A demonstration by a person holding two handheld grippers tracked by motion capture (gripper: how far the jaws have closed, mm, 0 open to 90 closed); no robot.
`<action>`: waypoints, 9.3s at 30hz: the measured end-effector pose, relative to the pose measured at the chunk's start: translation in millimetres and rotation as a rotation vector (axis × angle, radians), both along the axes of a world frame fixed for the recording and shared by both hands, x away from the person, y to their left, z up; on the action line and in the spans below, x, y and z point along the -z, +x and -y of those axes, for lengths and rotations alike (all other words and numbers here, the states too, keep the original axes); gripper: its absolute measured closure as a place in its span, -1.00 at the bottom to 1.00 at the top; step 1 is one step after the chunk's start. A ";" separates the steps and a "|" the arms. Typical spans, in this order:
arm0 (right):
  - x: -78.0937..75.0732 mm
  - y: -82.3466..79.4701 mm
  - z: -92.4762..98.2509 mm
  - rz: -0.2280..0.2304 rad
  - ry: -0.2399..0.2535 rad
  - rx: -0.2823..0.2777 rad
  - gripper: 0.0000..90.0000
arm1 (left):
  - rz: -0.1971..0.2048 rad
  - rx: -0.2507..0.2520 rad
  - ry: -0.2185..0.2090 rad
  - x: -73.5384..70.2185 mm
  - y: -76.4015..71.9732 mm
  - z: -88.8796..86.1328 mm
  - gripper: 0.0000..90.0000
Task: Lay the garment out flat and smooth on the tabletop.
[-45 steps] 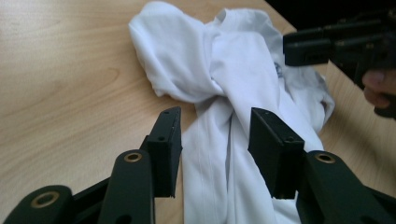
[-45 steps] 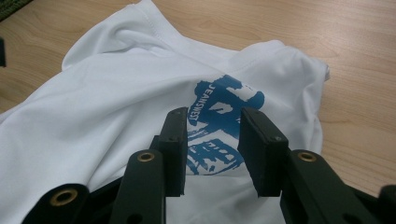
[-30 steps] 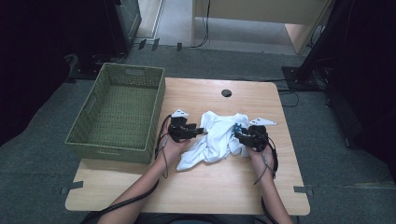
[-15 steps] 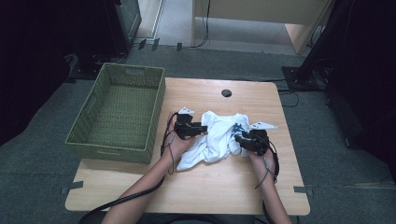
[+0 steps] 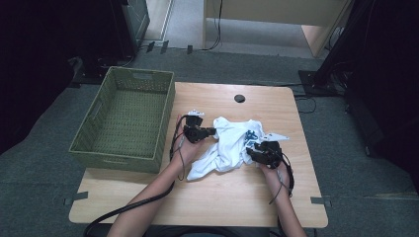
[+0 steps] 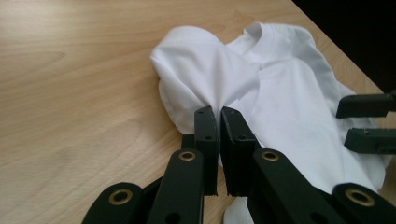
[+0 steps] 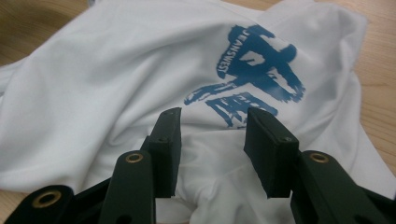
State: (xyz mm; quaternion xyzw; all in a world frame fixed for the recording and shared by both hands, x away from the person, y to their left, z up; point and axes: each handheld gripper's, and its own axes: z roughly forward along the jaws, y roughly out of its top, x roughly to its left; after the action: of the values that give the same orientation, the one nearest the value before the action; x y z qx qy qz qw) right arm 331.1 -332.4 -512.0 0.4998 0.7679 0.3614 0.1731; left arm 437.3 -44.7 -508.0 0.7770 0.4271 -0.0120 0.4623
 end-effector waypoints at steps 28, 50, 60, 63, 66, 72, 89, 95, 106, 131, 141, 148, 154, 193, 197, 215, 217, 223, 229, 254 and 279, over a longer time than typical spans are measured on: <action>9.8 10.8 48.7 -0.014 -0.080 0.131 0.32 | 0.079 -0.116 -0.004 -48.4 19.5 -22.0 0.91; -6.9 10.7 24.0 0.050 0.016 0.063 0.34 | 0.044 -0.110 -0.062 -24.6 8.2 -33.0 0.11; 1.5 18.7 18.6 0.021 0.008 0.054 0.34 | 0.008 -0.109 -0.028 8.5 1.6 -34.4 0.22; 2.6 18.7 18.6 0.020 0.008 0.055 0.34 | 0.023 -0.105 -0.017 13.7 2.6 -30.0 0.22; 3.2 18.4 18.1 0.018 0.008 0.055 0.34 | 0.035 -0.099 0.017 17.6 6.3 -24.0 0.22; 5.4 19.3 18.2 0.017 0.004 0.057 0.33 | 0.052 -0.098 0.032 22.2 9.9 -14.3 0.12; 13.5 18.5 17.9 0.013 -0.009 0.054 0.31 | 0.000 -0.071 0.033 24.4 13.4 -2.1 0.94; 14.1 18.5 21.3 0.027 -0.038 0.063 0.34 | 0.008 -0.084 0.020 14.6 12.2 -15.7 0.95; 13.0 19.4 41.0 0.018 -0.060 0.127 0.37 | 0.025 -0.134 0.063 -1.2 16.7 -35.2 0.95; 12.2 15.1 46.1 0.013 -0.034 0.120 0.32 | 0.080 -0.090 0.071 -20.5 14.8 -6.4 0.79; 6.8 12.4 47.7 0.038 -0.016 0.117 0.32 | 0.034 -0.128 0.038 -3.0 20.1 -11.5 0.23; 4.9 10.2 51.1 0.047 -0.003 0.130 0.32 | 0.070 -0.132 0.039 -6.2 10.7 -26.6 0.10; 3.8 9.2 55.6 0.050 0.005 0.143 0.32 | 0.068 -0.126 0.095 8.4 7.0 -27.5 0.06; 12.0 15.5 86.0 0.007 -0.067 0.246 0.33 | 0.084 -0.213 0.169 -4.9 27.4 -31.6 0.85; 9.7 13.6 83.0 0.017 -0.039 0.235 0.33 | 0.105 -0.213 0.131 -13.0 23.3 -30.8 0.66; -1.7 7.7 52.3 0.031 0.002 0.142 0.38 | 0.063 -0.108 0.114 -0.4 10.6 -16.4 0.67; -2.3 6.7 48.4 0.031 0.006 0.132 0.38 | 0.063 -0.102 0.111 3.1 11.9 -13.8 0.64; -2.7 6.9 37.8 0.036 0.015 0.097 0.38 | 0.045 -0.107 0.096 14.9 16.3 -11.9 0.63; 5.3 11.2 31.5 0.017 0.012 0.072 0.37 | 0.047 -0.123 0.098 18.1 19.0 -15.7 0.58; 2.4 0.5 47.1 0.035 0.050 0.113 0.34 | 0.070 -0.110 0.070 4.6 2.5 -18.5 0.37; 4.5 -8.5 40.6 0.037 0.028 0.094 0.30 | 0.043 0.061 -0.005 16.6 -36.3 4.7 0.41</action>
State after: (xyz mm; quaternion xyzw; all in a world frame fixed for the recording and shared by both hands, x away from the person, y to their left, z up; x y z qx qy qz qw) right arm 322.6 -373.0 -516.6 0.5311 0.7350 0.3726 0.1970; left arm 401.0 -49.5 -524.6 0.7885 0.3932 -0.0103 0.4729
